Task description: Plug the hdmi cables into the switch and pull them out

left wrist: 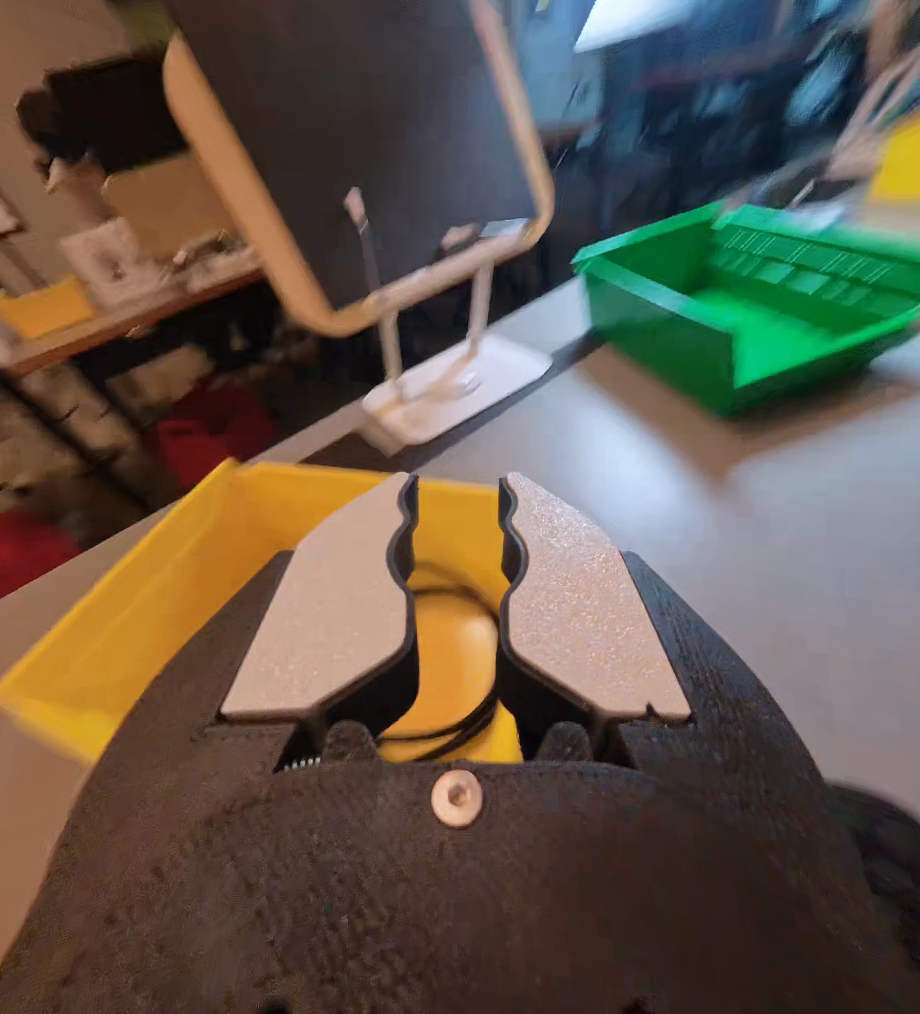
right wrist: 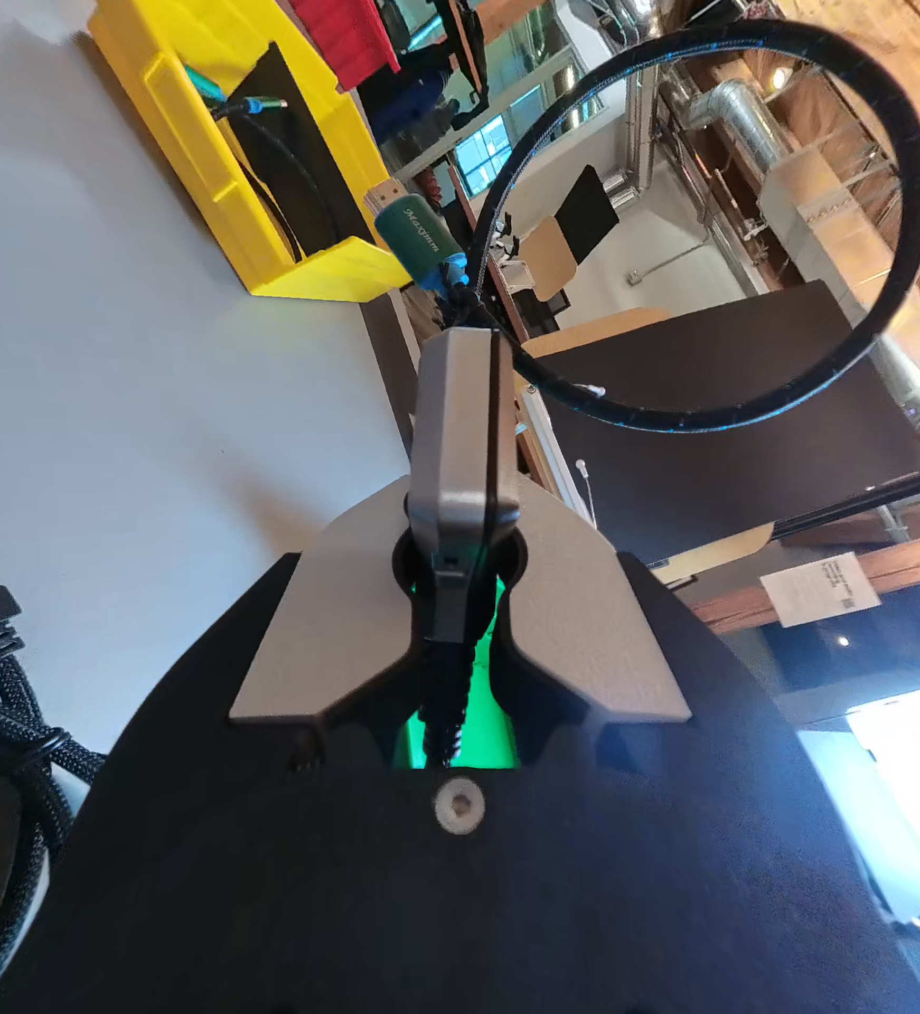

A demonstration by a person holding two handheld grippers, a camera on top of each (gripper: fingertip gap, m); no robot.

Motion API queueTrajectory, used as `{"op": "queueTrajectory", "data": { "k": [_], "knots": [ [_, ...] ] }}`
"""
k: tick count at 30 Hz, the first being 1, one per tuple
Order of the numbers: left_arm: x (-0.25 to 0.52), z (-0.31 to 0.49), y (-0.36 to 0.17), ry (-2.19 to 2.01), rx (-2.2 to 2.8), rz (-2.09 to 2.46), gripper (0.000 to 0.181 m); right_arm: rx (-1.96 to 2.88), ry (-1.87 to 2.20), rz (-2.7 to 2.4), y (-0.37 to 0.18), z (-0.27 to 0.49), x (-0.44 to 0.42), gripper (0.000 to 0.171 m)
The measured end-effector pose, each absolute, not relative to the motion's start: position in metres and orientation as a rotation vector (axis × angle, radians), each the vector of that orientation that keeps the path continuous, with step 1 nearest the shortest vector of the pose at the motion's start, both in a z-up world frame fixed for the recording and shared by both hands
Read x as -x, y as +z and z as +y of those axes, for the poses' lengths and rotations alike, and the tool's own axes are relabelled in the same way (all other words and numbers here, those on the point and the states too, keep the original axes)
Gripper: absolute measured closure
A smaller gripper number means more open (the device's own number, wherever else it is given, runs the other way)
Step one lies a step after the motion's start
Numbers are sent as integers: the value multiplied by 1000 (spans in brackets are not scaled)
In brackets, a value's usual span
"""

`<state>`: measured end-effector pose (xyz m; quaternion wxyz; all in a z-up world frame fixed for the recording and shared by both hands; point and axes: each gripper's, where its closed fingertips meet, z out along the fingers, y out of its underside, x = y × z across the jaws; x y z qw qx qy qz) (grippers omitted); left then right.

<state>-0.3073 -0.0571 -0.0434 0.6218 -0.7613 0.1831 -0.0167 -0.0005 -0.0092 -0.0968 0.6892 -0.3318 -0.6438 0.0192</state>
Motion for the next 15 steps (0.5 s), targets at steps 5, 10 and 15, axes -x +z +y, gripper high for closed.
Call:
{"op": "queueTrajectory", "data": {
  "k": [5, 10, 15],
  "knots": [
    [388, -42, -94, 249, 2206, 476, 147, 760, 69, -1428, -99, -10, 4, 148],
    [425, -39, -153, 314, 2614, 397, 145, 758, 51, -1448, -105, -13, 5, 148],
    [429, -42, -187, 375, 2870, 284, 145, 780, 64, -1447, -110, -13, 0, 148]
  ]
}}
